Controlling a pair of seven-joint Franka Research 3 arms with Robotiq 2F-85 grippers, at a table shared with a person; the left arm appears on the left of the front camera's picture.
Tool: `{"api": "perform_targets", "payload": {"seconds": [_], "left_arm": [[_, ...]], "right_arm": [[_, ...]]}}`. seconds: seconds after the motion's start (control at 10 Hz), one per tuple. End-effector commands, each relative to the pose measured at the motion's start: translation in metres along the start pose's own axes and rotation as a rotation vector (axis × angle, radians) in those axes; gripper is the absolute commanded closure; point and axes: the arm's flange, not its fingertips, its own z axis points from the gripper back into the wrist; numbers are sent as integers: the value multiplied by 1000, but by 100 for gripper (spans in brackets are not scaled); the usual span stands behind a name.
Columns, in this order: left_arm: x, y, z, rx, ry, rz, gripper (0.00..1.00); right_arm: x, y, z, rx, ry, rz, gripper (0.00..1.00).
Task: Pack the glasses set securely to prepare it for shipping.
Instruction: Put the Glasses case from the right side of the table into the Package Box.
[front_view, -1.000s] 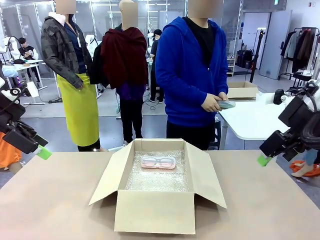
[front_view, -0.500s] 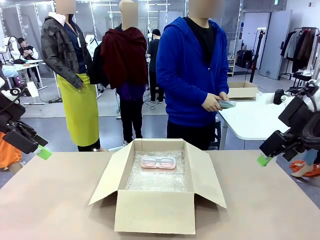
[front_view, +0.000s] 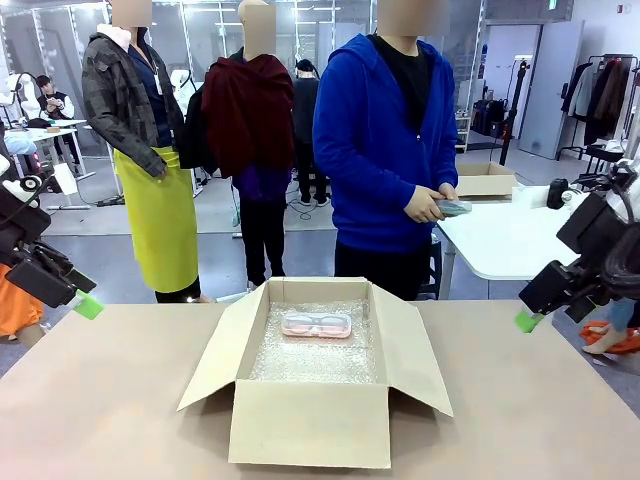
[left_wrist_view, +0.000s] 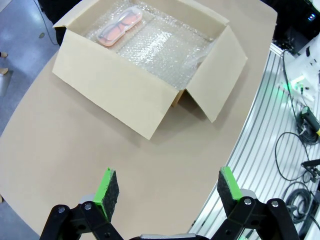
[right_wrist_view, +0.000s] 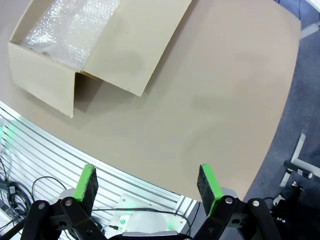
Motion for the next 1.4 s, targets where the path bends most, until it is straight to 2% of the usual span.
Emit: {"api": "perform_targets", "payload": {"seconds": [0.0,1.3], "left_arm": [[-1,1,1,-20,-21,-19,0],[-1,1,1,-20,-21,-19,0]], "right_arm": [[2,1,0,-17,-7,6,0],[2,1,0,-17,-7,6,0]]}}
